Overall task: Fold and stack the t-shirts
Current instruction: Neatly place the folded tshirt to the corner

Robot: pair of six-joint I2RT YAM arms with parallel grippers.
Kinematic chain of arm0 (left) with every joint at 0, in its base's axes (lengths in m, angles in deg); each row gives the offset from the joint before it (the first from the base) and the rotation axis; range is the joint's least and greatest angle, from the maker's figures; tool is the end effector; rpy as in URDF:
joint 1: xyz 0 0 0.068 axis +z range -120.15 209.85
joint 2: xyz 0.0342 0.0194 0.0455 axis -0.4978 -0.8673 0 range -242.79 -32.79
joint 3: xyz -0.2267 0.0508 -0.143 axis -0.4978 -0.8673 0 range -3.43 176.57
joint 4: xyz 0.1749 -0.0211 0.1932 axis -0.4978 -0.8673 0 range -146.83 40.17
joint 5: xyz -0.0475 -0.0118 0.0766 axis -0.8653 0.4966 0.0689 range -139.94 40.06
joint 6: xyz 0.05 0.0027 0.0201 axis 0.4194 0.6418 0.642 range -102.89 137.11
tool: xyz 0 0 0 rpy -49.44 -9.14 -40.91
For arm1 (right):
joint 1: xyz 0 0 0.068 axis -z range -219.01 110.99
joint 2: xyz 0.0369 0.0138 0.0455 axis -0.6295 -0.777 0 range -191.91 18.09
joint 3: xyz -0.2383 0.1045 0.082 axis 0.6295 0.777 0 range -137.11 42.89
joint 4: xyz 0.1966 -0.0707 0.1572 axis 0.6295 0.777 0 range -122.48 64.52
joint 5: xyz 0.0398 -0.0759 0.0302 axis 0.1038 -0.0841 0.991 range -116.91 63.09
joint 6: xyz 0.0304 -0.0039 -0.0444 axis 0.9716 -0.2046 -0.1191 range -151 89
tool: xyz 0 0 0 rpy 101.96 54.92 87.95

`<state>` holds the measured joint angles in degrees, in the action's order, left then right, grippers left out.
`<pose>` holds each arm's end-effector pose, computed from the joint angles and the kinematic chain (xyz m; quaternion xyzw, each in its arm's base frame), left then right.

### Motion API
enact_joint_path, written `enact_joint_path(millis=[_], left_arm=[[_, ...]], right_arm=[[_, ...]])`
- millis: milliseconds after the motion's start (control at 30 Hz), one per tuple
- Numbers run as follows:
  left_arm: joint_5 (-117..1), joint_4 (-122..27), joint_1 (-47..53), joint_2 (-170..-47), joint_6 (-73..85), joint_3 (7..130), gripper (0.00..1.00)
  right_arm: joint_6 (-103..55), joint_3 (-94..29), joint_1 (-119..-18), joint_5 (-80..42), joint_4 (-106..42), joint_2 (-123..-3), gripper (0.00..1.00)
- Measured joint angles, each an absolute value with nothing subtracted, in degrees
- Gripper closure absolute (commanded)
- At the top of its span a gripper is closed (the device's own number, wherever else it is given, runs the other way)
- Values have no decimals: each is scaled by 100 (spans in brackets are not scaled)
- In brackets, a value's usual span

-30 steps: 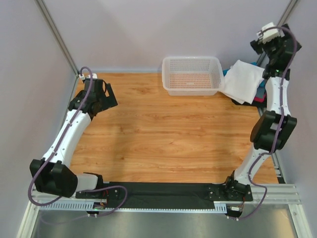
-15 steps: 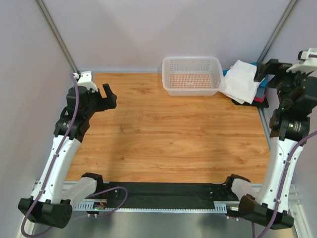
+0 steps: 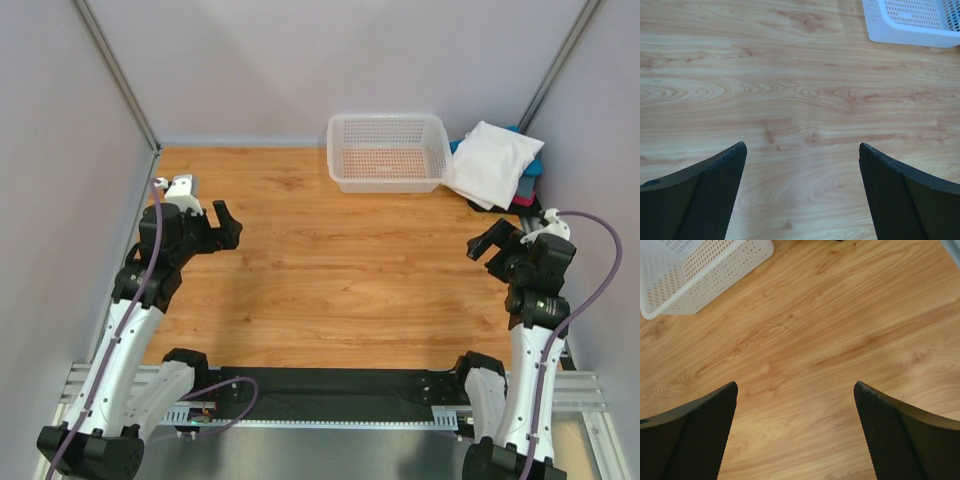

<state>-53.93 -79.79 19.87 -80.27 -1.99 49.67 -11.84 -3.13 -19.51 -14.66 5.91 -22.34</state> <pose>0.1761 -0.0336 0.3466 -0.0480 0.8386 -0.1643 0.5171 0.1425 -0.0424 0.3093 0.2407 0.8407 0.0923 0.4763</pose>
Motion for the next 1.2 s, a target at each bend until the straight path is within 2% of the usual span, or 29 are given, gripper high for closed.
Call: enact_joint_path(millis=[200,667,1200], left_arm=[[-5323,-8027,1987,-7881,-209,4869,0],[-5133,-8009,1987,-7855,-146,4869,0],[-5107,-7913,1987,-7885,-144,4810,0]], right_arm=[[-697,290,-1951,-1490,-150,-1856,0],[-684,67,-1951,-1484,-1042,-2389,0],[-845,-127,-1951,-1475,-1166,-2594,0]])
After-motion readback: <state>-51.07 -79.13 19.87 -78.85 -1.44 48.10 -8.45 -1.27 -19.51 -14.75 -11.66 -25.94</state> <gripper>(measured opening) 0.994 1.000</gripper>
